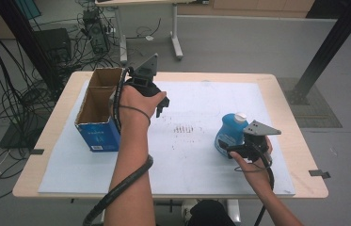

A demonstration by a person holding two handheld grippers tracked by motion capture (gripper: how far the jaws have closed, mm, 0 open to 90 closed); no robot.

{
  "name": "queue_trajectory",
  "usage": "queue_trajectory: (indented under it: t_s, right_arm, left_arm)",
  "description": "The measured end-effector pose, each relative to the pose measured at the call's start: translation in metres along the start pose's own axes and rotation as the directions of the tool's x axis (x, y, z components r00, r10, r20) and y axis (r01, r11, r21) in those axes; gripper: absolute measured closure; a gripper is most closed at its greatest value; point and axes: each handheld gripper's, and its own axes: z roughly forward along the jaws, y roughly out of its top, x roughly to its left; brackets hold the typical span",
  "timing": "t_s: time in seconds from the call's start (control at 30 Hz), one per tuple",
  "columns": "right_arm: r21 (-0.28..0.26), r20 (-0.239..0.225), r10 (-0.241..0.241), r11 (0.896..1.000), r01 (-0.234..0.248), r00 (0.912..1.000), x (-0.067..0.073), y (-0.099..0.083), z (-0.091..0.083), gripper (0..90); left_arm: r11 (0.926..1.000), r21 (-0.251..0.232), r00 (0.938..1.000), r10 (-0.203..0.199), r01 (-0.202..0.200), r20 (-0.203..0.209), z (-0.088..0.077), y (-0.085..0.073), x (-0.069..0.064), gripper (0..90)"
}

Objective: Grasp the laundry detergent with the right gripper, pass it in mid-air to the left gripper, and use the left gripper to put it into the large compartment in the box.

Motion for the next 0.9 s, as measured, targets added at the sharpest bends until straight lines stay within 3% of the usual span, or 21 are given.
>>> queue_trajectory:
  t_s: [0.3,0.8,0.9]
  right_arm:
    - [0.002,0.007,-0.016,1.0,0.016,0.9999,0.001,-0.0016,0.0003,12.0]
    - [0.003,0.01,-0.03,1.0,0.03,0.9995,-0.0012,-0.0052,0.0019,39.5]
    - [0.004,0.009,-0.026,1.0,0.026,0.9996,-0.0015,-0.0053,0.0021,40.2]
  left_arm:
    - [1.0,0.002,1.0,0.006,-0.006,0.006,0.0002,0.0007,-0.0007,5.9]
    - [1.0,0.006,1.0,0.007,-0.007,0.002,0.0034,0.0014,-0.0014,5.9]
    - [1.0,0.007,1.0,0.006,-0.006,0.002,0.0035,0.0019,-0.0016,5.9]
